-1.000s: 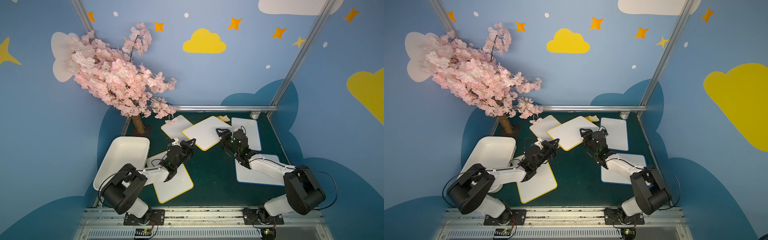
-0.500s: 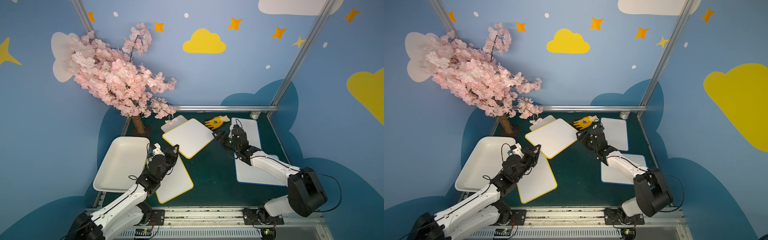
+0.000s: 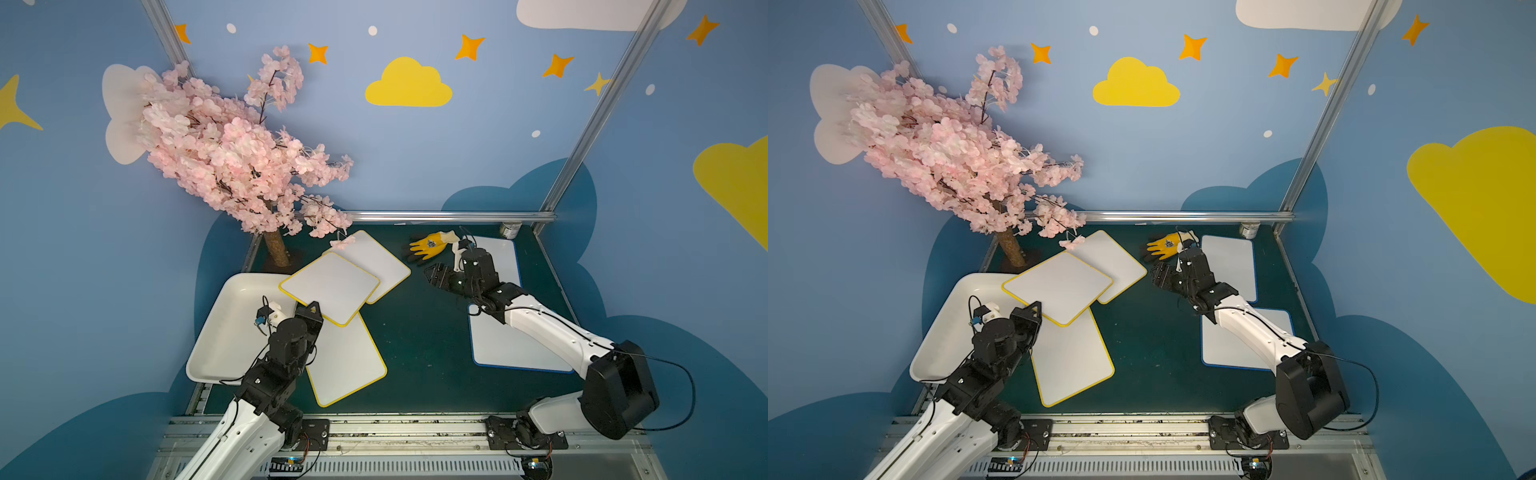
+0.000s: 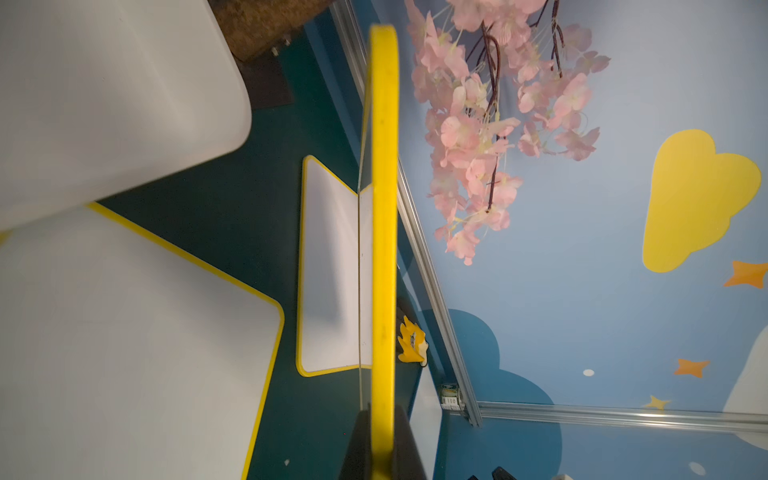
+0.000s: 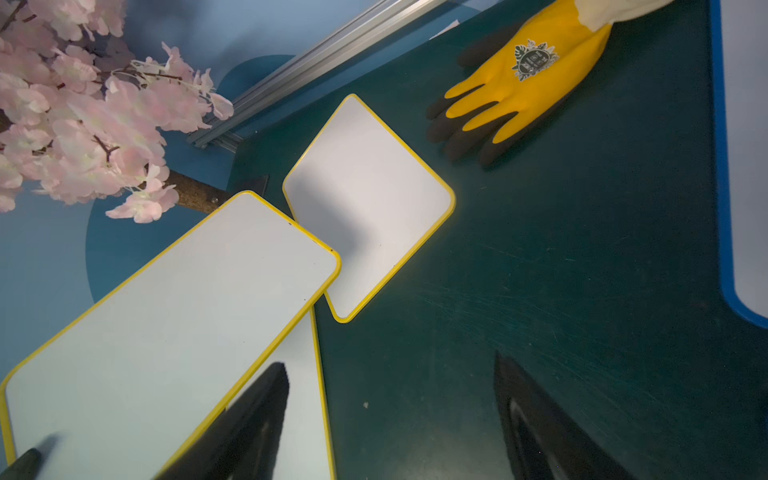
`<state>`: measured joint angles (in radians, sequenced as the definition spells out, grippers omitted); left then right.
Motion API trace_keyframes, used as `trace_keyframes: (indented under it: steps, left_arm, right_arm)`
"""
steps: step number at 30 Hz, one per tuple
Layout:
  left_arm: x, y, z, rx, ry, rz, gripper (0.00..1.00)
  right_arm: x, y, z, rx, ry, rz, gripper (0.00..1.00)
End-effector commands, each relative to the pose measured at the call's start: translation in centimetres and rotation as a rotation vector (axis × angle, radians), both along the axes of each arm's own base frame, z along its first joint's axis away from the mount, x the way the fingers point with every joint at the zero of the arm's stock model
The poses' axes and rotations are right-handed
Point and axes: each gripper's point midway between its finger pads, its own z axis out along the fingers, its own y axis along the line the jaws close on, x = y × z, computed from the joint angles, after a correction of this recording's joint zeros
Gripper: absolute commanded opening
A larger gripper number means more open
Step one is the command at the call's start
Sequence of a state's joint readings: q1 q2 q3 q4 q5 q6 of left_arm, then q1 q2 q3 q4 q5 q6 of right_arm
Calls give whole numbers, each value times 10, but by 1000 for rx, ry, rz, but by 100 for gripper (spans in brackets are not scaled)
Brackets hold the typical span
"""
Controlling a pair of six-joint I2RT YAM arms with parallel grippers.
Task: Put the whiteboard into the storage box
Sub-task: Pick up the whiteboard at the center of the board, then place the whiteboard in the storage box.
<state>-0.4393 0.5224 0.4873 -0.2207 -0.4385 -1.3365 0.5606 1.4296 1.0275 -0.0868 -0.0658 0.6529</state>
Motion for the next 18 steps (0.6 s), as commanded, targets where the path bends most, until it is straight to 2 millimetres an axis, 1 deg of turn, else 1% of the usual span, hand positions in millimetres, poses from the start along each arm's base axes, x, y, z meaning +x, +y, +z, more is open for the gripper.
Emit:
trace_keyframes:
  steps: [1, 6, 13, 18]
  left_arm:
    - [-2, 14, 58, 22, -102, 41, 3]
    - [-9, 30, 84, 86, -40, 91, 3]
    - [-19, 54, 112, 149, 17, 177, 3]
    - [-34, 80, 133, 224, 50, 267, 3]
  right_arm:
    - [0, 6, -4, -83, -7, 52, 79]
    - [0, 19, -11, -110, 3, 89, 79]
    - [-1, 33, -13, -115, 6, 127, 78]
    - [-2, 42, -13, -126, -3, 152, 78]
